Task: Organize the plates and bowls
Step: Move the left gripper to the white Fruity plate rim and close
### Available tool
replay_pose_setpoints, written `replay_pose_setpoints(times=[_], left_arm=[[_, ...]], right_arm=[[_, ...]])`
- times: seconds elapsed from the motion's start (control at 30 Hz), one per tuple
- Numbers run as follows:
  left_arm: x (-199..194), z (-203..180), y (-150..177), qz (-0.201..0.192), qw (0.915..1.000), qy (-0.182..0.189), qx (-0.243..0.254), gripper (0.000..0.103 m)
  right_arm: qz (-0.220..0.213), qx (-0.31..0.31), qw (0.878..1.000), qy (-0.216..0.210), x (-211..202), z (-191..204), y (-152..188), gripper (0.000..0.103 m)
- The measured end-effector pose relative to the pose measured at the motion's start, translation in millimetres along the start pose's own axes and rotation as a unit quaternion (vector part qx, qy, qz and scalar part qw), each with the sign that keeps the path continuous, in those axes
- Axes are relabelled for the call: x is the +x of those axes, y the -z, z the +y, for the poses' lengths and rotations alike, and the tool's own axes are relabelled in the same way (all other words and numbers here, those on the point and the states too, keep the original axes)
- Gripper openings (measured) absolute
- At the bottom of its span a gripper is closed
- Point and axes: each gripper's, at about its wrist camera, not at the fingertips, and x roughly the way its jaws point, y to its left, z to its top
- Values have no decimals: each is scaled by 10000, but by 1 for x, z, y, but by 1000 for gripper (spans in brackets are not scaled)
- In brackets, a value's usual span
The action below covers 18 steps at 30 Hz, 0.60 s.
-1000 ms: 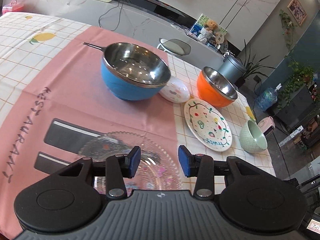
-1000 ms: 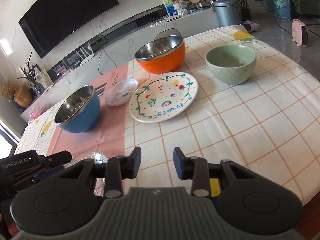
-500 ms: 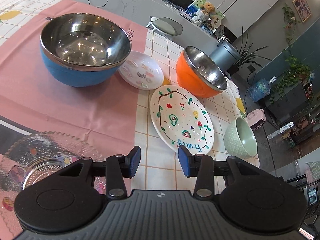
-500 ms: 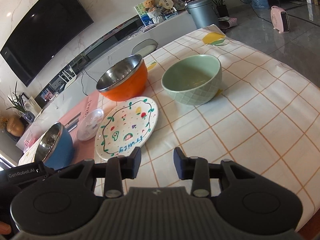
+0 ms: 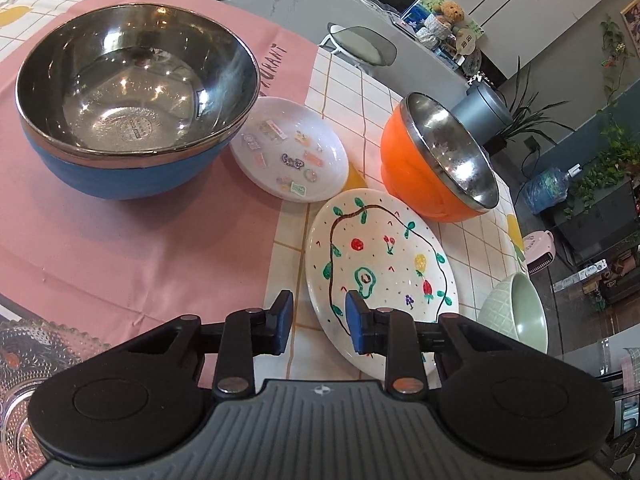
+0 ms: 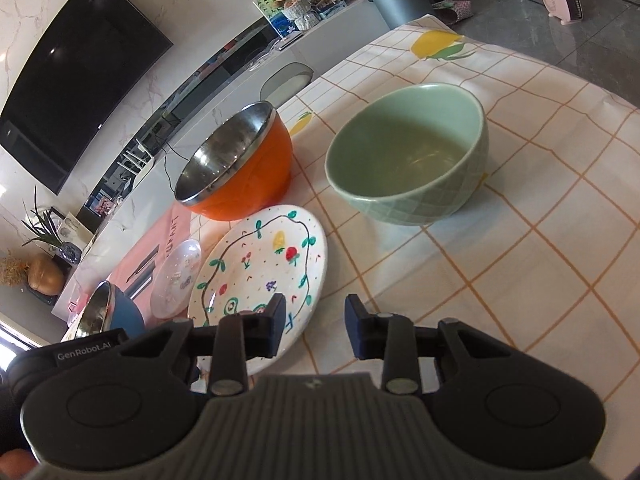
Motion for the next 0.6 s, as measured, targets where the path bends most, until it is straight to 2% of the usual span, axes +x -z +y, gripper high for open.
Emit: replay_pose_setpoints(times=[0.03, 0.1, 0.17, 0.23, 0.53, 0.57, 0.6], left_arm=[[1, -1, -1, -1, 10000, 2, 11, 28], [3, -2, -2, 20, 10000, -13, 19, 17], [4, -2, -2, 42, 10000, -22, 3, 12], [4, -5, -2, 17, 10000, -64, 53, 12], [-7, -10, 10, 134, 9996, -74, 234, 10], [-10, -11, 12, 152, 9995, -58, 284, 9], [-13, -13, 16, 188, 9992, -55, 345, 3]], right_arm=[[36, 53, 10000, -16, 3, -1, 0, 28], [36, 116, 9999, -53, 6, -2, 1, 22], [52, 144, 9999, -55, 9, -3, 2, 15], [71, 263, 9996, -123, 11, -5, 1, 7], [-11, 246, 9997, 10, -3, -4, 5, 0], [-27, 230, 9997, 11, -8, -5, 7, 0], [-27, 219, 9997, -50, -13, -5, 8, 0]])
